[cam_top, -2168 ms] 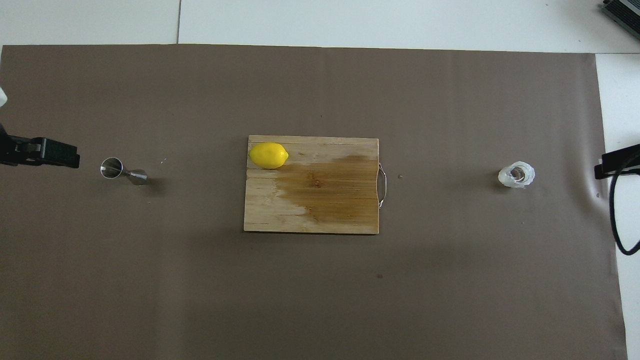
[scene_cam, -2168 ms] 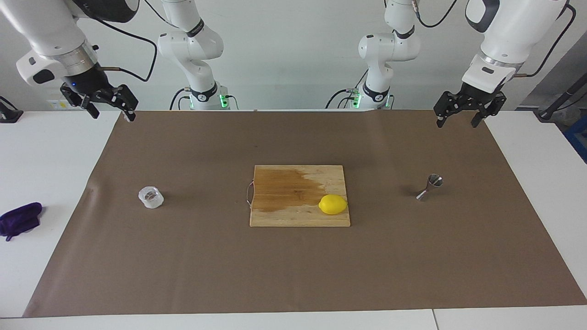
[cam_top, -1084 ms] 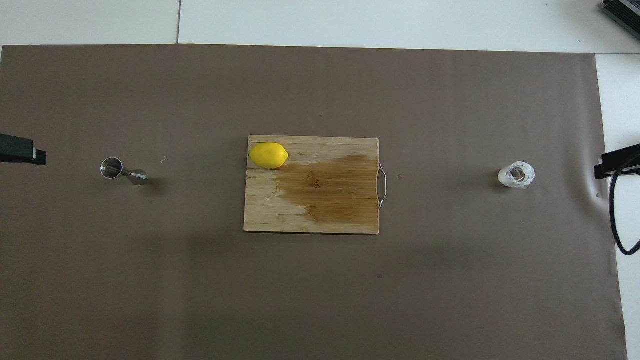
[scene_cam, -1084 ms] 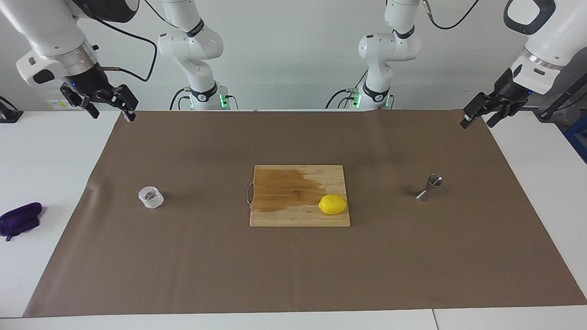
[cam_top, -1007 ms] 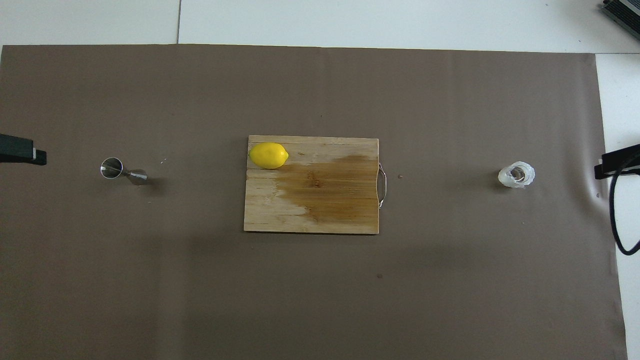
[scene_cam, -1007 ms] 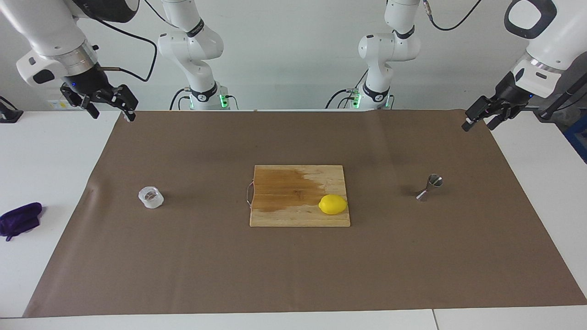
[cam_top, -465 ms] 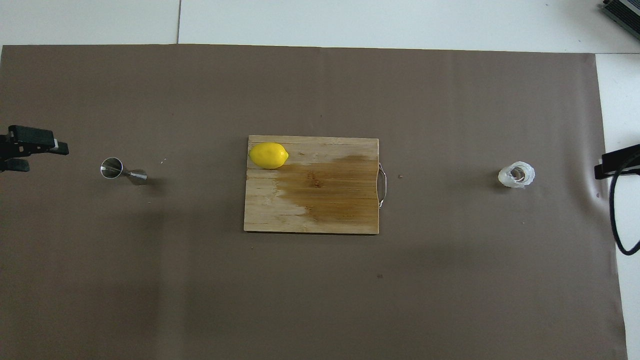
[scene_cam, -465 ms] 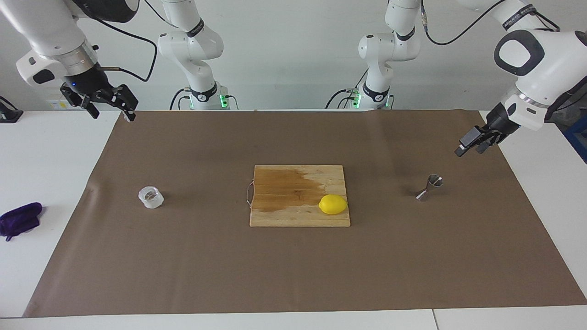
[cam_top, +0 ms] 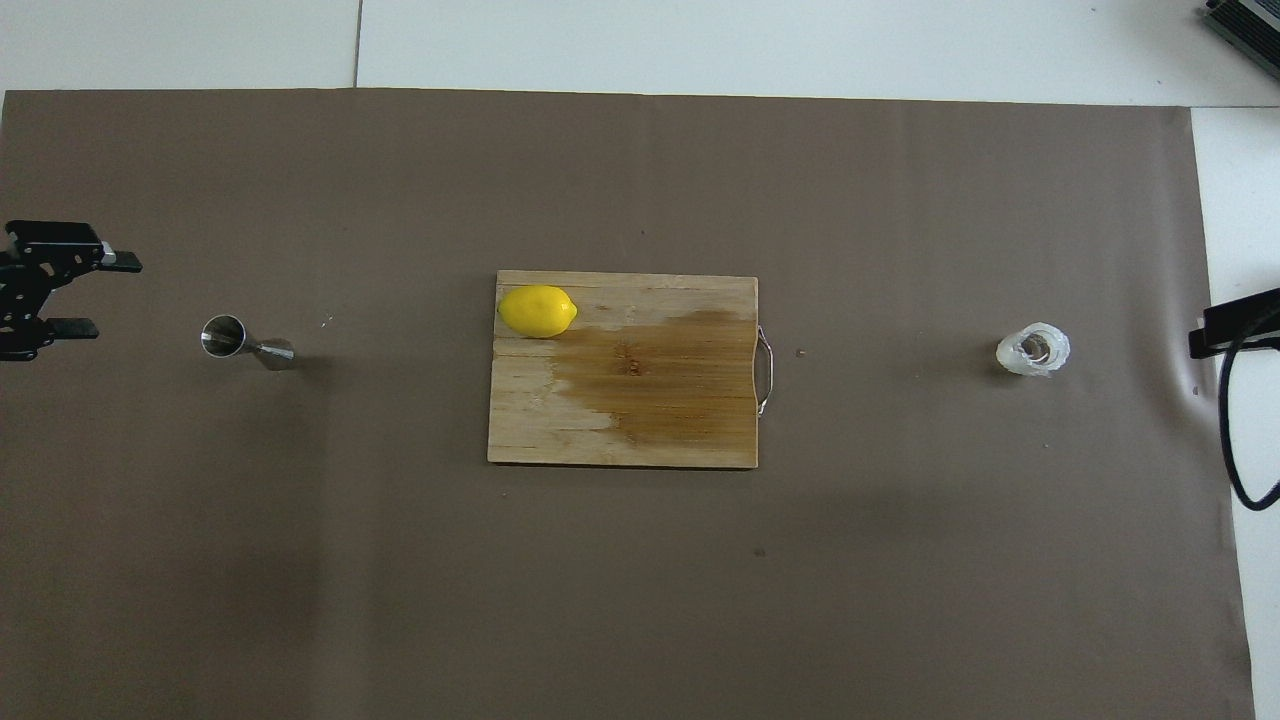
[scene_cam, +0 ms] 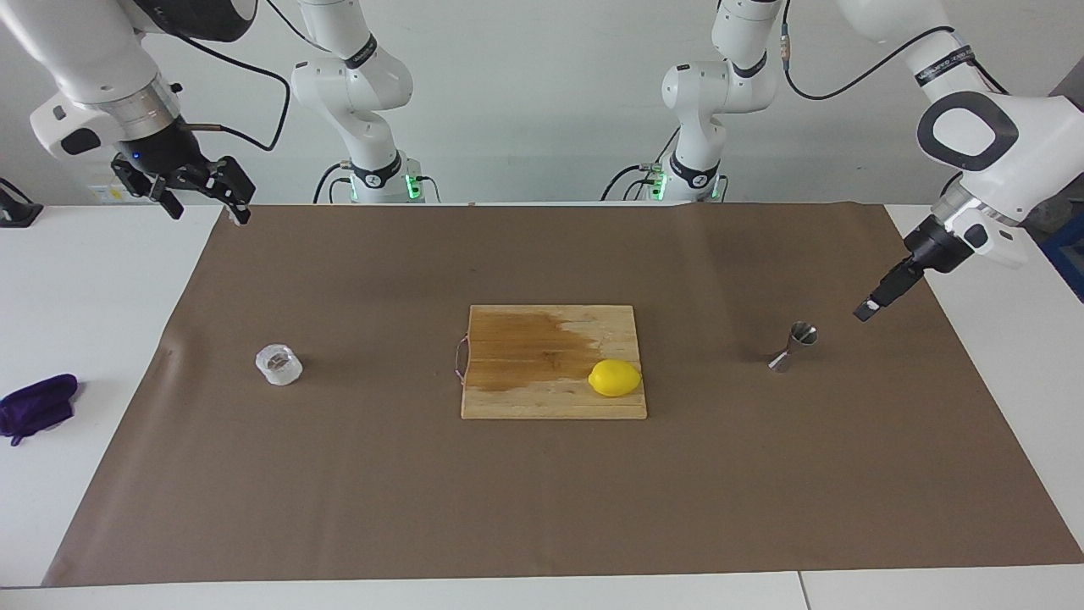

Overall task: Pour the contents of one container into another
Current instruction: 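Open the left gripper and move it toward the small metal cup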

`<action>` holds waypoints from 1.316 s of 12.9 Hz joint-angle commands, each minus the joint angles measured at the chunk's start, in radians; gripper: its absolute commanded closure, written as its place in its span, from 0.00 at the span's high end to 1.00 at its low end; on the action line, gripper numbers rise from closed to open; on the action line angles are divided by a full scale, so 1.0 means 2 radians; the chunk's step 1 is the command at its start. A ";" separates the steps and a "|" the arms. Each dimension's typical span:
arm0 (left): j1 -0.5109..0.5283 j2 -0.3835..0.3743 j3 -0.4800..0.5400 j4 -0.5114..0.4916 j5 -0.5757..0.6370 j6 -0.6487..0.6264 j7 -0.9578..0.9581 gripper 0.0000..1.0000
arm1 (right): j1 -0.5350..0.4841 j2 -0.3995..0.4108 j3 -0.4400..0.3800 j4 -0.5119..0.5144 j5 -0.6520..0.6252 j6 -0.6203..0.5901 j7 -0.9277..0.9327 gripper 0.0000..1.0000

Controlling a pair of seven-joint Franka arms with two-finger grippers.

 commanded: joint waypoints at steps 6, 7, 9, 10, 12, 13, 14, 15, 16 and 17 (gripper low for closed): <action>-0.001 0.028 0.039 -0.058 -0.136 0.027 -0.121 1.00 | -0.001 -0.010 0.002 -0.010 0.000 0.002 0.004 1.00; 0.004 0.034 0.040 -0.064 -0.150 0.026 -0.126 1.00 | -0.001 -0.010 0.002 -0.011 0.000 0.002 0.004 1.00; 0.016 0.053 0.043 -0.067 -0.171 0.018 -0.126 1.00 | -0.001 -0.010 0.002 -0.011 0.000 0.002 0.004 1.00; 0.026 0.063 0.044 -0.068 -0.177 0.009 -0.126 1.00 | -0.001 -0.010 0.002 -0.010 0.000 0.002 0.004 1.00; 0.038 0.069 0.053 -0.071 -0.190 -0.023 -0.131 1.00 | -0.001 -0.010 0.002 -0.010 0.000 0.002 0.004 1.00; 0.037 0.071 0.072 -0.072 -0.193 -0.036 -0.141 1.00 | -0.001 -0.010 0.002 -0.011 0.000 0.002 0.004 1.00; 0.037 0.071 0.078 -0.080 -0.200 -0.046 -0.154 1.00 | -0.001 -0.010 0.002 -0.011 0.000 0.002 0.004 1.00; 0.037 0.070 0.088 -0.092 -0.218 -0.047 -0.170 1.00 | -0.001 -0.010 0.002 -0.010 0.000 0.002 0.004 1.00; 0.036 0.067 0.095 -0.105 -0.232 -0.047 -0.185 1.00 | -0.001 -0.010 0.002 -0.010 0.000 0.002 0.004 1.00; 0.036 0.066 0.095 -0.109 -0.239 -0.046 -0.210 1.00 | -0.001 -0.010 0.002 -0.010 0.000 0.002 0.004 1.00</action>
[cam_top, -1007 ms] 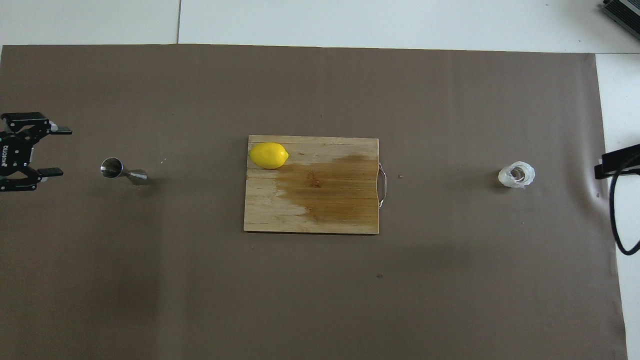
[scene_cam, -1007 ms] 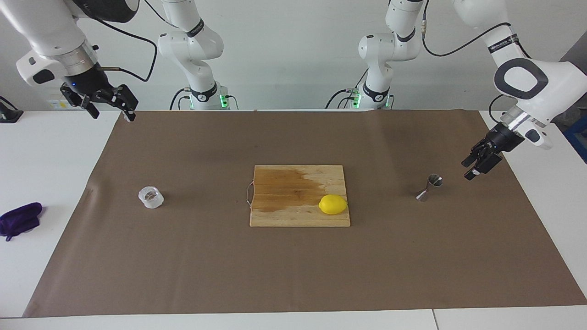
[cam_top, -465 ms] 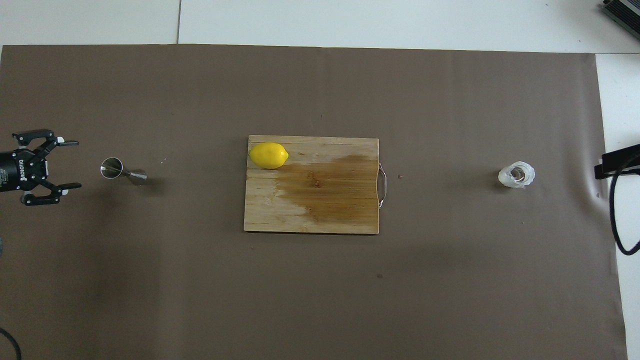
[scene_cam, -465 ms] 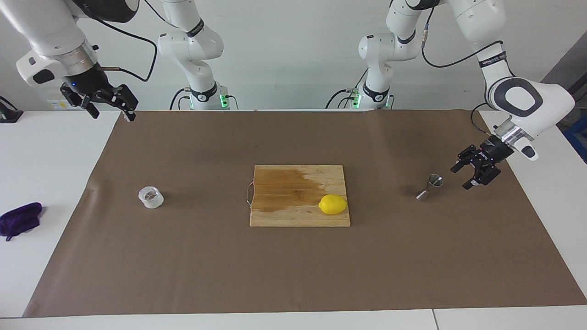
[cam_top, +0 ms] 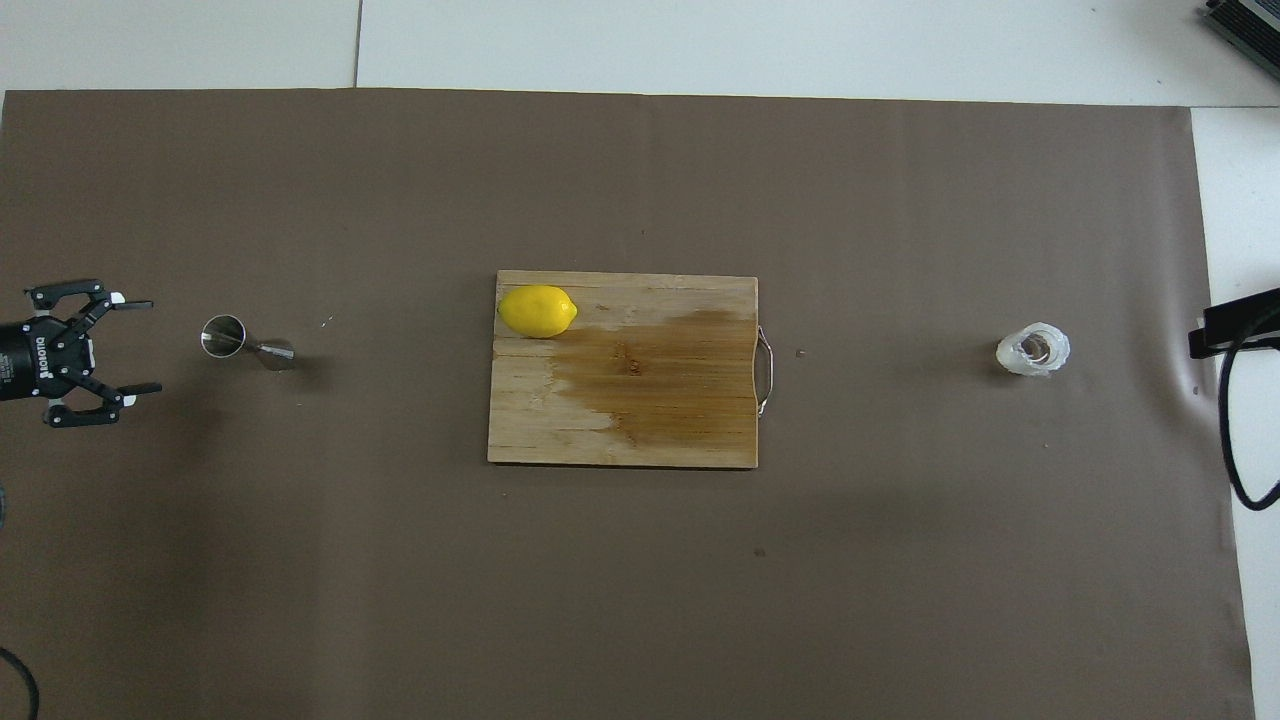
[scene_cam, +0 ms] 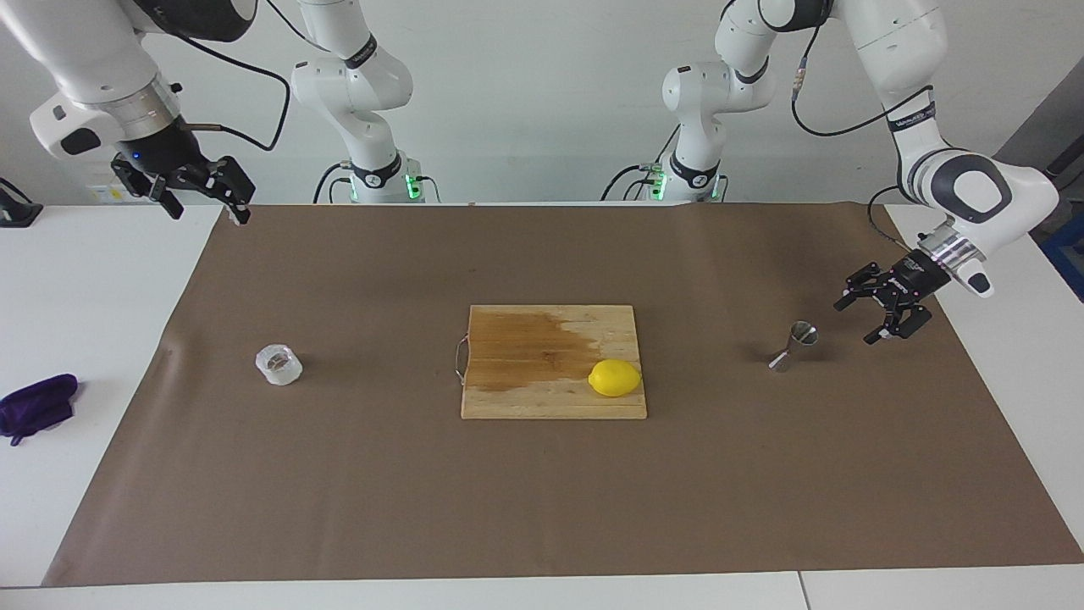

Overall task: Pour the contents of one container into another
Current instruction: 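Open the left gripper and move it toward the small metal cup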

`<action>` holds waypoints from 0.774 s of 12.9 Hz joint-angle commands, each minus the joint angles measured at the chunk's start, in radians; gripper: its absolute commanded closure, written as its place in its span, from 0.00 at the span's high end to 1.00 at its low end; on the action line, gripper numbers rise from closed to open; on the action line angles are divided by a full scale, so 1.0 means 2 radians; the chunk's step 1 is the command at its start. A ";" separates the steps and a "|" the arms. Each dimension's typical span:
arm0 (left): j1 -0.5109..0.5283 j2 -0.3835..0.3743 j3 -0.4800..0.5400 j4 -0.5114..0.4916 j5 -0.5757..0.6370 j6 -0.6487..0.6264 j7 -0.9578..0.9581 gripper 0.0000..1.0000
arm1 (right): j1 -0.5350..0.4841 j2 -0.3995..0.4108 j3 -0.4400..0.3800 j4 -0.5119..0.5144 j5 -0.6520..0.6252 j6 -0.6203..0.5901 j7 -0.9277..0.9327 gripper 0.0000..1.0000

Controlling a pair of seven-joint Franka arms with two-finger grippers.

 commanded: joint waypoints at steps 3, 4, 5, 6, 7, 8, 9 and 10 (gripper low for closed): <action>-0.003 -0.019 0.007 -0.043 -0.063 -0.006 -0.104 1.00 | -0.001 -0.010 0.002 -0.010 0.000 0.002 0.004 1.00; -0.005 -0.026 0.007 -0.063 -0.084 -0.005 -0.111 1.00 | -0.001 -0.010 0.002 -0.010 0.000 0.002 0.004 1.00; -0.008 -0.031 0.011 -0.076 -0.103 -0.004 -0.130 1.00 | -0.001 -0.010 0.002 -0.010 0.000 0.002 0.004 1.00; -0.010 -0.033 0.011 -0.079 -0.112 -0.003 -0.146 0.99 | -0.001 -0.010 0.002 -0.010 0.000 0.002 0.004 1.00; -0.017 -0.033 0.011 -0.081 -0.117 -0.001 -0.152 0.98 | -0.001 -0.010 0.002 -0.010 0.000 0.002 0.004 1.00; -0.024 -0.033 0.011 -0.083 -0.123 0.000 -0.151 0.97 | -0.001 -0.010 0.002 -0.011 0.000 0.002 0.004 1.00; -0.033 -0.034 0.011 -0.090 -0.131 0.005 -0.151 0.97 | -0.001 -0.010 0.002 -0.010 0.000 0.002 0.004 1.00; -0.043 -0.035 0.010 -0.094 -0.134 0.008 -0.151 0.96 | -0.001 -0.010 0.002 -0.011 0.000 0.002 0.004 1.00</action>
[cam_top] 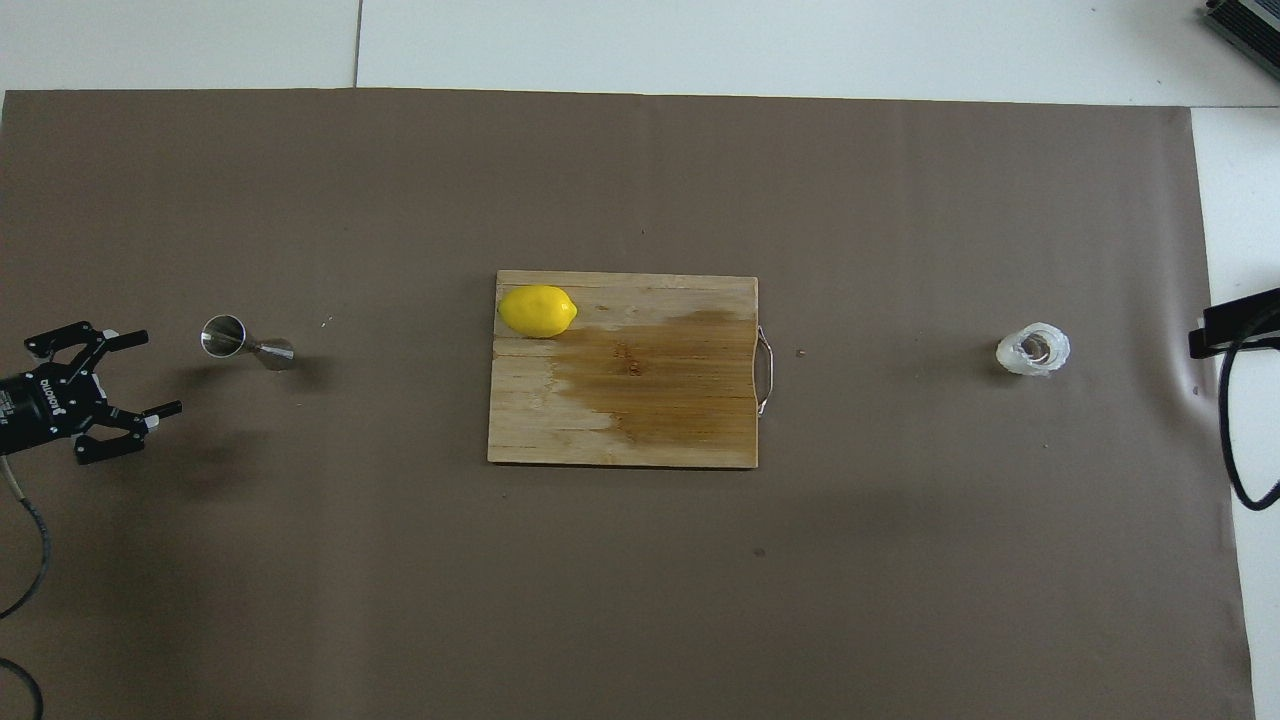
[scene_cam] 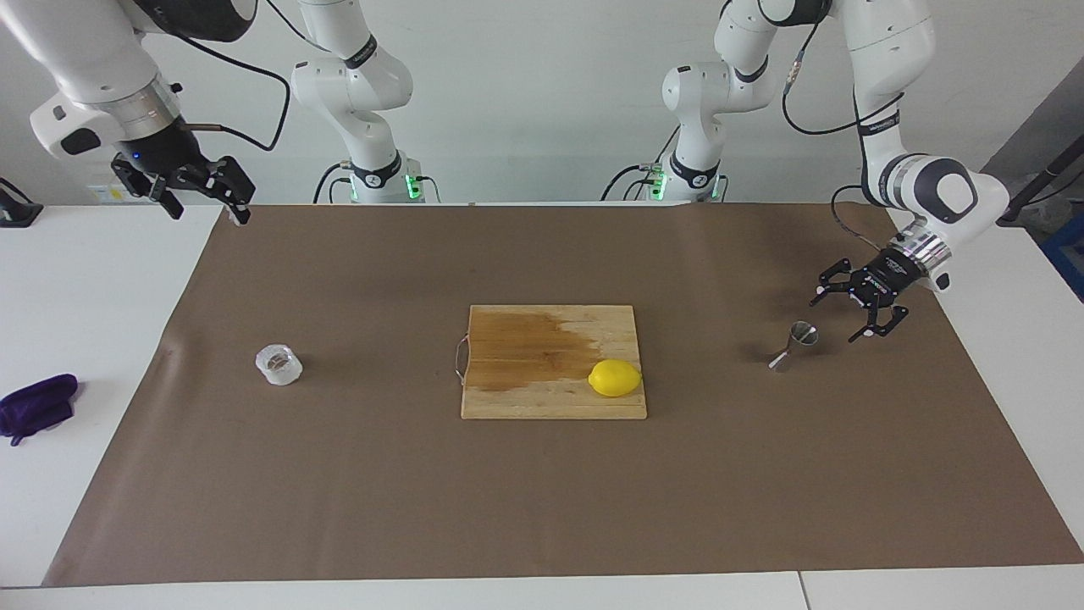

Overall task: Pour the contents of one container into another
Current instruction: 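Open the left gripper and move it toward the small metal cup, then close the left gripper around the small metal cup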

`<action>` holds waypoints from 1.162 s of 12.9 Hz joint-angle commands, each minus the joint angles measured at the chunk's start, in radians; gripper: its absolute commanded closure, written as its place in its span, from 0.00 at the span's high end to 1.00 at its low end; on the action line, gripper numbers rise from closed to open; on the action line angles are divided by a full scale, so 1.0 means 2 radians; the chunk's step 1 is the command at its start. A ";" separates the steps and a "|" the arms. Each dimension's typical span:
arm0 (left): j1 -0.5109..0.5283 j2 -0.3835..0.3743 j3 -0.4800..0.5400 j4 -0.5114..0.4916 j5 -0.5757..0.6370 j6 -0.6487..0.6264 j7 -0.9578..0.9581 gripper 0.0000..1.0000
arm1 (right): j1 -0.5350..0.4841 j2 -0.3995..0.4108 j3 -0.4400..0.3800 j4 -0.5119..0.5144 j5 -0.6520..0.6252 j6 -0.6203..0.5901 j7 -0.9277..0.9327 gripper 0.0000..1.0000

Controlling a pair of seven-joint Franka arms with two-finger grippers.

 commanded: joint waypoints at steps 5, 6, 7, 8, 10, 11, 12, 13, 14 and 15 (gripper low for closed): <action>-0.049 -0.017 0.002 -0.023 -0.031 0.028 -0.005 0.90 | -0.001 -0.010 0.002 -0.010 0.000 0.002 0.004 1.00; -0.051 -0.017 0.002 -0.023 -0.037 0.031 -0.004 0.88 | -0.001 -0.010 0.002 -0.011 0.000 0.002 0.004 1.00; -0.057 -0.017 0.002 -0.024 -0.042 0.036 -0.003 0.87 | -0.001 -0.010 0.002 -0.010 0.000 0.002 0.004 1.00; -0.058 -0.017 0.002 -0.024 -0.045 0.038 -0.003 0.85 | -0.001 -0.010 0.002 -0.011 0.000 0.002 0.004 1.00; -0.061 -0.016 0.000 -0.024 -0.052 0.043 -0.003 0.83 | -0.001 -0.010 0.002 -0.010 0.000 0.002 0.004 1.00; -0.063 -0.016 -0.002 -0.024 -0.061 0.047 -0.003 0.80 | -0.001 -0.010 0.002 -0.010 0.000 0.002 0.004 1.00; -0.068 -0.016 -0.003 -0.024 -0.063 0.052 -0.003 0.78 | -0.001 -0.010 0.002 -0.010 0.000 0.002 0.004 1.00; -0.070 -0.015 -0.004 -0.024 -0.064 0.056 -0.003 0.76 | -0.001 -0.010 0.002 -0.011 0.000 0.002 0.004 1.00; -0.070 -0.015 -0.005 -0.024 -0.068 0.056 -0.003 0.76 | -0.001 -0.010 0.002 -0.010 0.000 0.002 0.004 1.00; -0.071 -0.015 -0.006 -0.025 -0.073 0.057 -0.003 0.75 | -0.001 -0.010 0.002 -0.010 0.000 0.002 0.004 1.00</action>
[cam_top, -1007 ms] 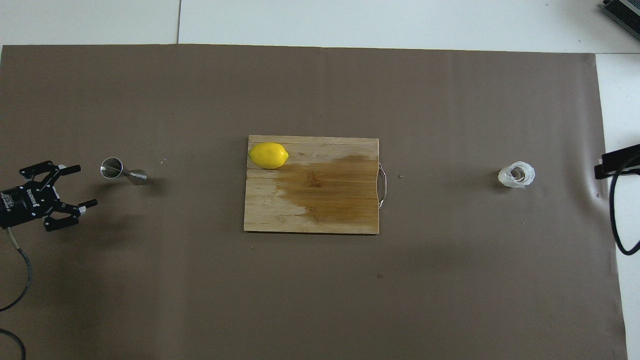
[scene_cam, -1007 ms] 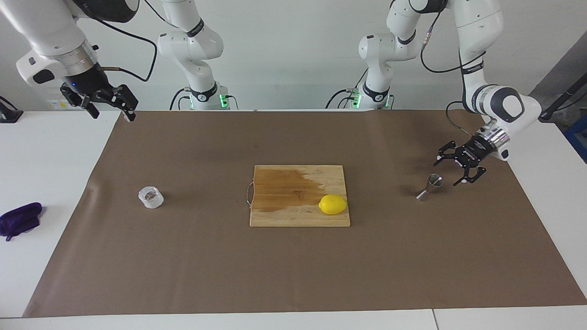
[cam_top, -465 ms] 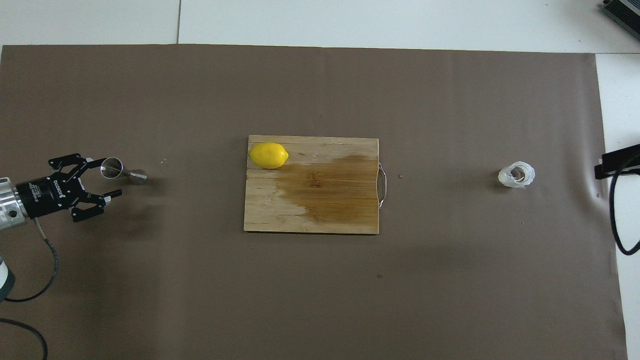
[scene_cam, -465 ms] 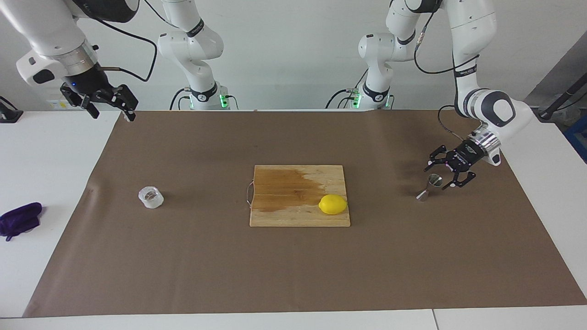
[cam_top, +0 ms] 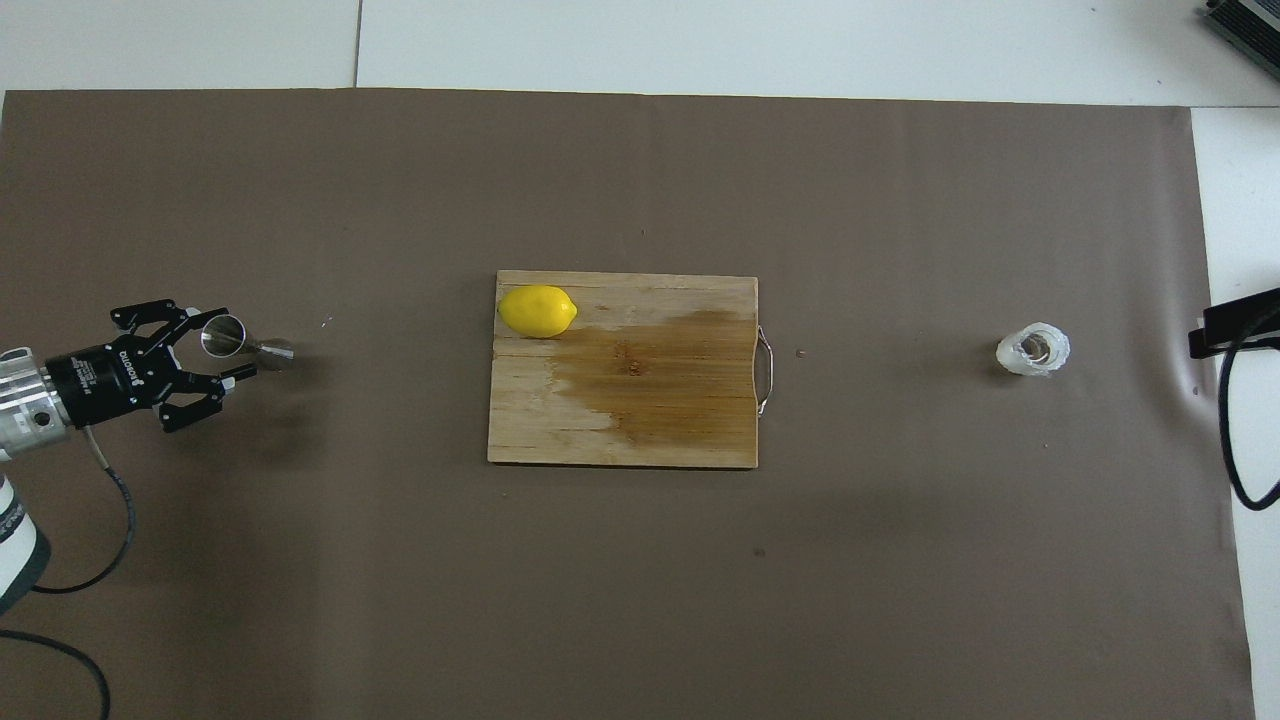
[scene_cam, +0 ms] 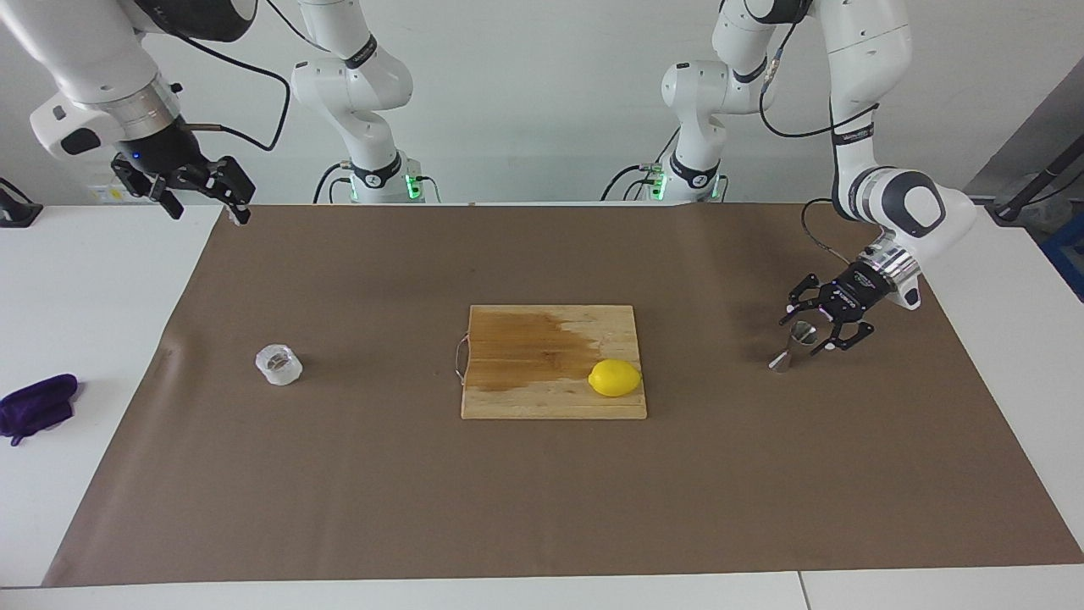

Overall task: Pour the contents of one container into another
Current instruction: 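Close the left gripper around the small metal cup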

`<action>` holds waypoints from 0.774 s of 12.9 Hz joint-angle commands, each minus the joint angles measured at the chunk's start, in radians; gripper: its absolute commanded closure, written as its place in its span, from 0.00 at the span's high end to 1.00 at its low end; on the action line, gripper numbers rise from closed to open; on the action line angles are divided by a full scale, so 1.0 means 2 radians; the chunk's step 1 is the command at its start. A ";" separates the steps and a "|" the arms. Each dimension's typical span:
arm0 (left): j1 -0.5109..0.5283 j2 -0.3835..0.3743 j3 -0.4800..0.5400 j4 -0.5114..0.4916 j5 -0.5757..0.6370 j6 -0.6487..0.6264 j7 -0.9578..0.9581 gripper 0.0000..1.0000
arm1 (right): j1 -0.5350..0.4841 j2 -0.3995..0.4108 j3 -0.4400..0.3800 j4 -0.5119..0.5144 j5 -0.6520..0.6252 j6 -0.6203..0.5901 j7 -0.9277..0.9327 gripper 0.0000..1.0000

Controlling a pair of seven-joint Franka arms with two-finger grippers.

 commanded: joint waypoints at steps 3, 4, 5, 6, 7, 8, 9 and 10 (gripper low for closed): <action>-0.010 -0.015 -0.002 -0.018 -0.017 0.024 -0.001 0.69 | -0.001 -0.010 0.002 -0.010 0.000 0.002 0.004 1.00; -0.009 -0.015 -0.002 -0.018 -0.017 0.024 -0.001 0.66 | -0.001 -0.010 0.002 -0.010 0.000 0.002 0.004 1.00; -0.009 -0.015 -0.002 -0.018 -0.018 0.024 -0.001 0.62 | -0.001 -0.010 0.002 -0.010 0.000 0.002 0.004 1.00; -0.009 -0.014 -0.002 -0.018 -0.019 0.025 -0.001 0.59 | -0.001 -0.010 0.002 -0.010 0.000 0.002 0.004 1.00; -0.009 -0.014 -0.002 -0.018 -0.019 0.028 -0.001 0.57 | -0.001 -0.010 0.002 -0.011 0.000 0.002 0.004 1.00; -0.009 -0.014 -0.002 -0.022 -0.019 0.030 -0.001 0.55 | -0.001 -0.010 0.002 -0.010 0.000 0.002 0.004 1.00; -0.009 -0.014 -0.002 -0.022 -0.019 0.030 -0.001 0.54 | -0.001 -0.010 0.002 -0.010 0.000 0.002 0.004 1.00; -0.009 -0.014 -0.001 -0.022 -0.019 0.030 -0.001 0.53 | -0.001 -0.010 0.002 -0.010 0.000 0.002 0.004 1.00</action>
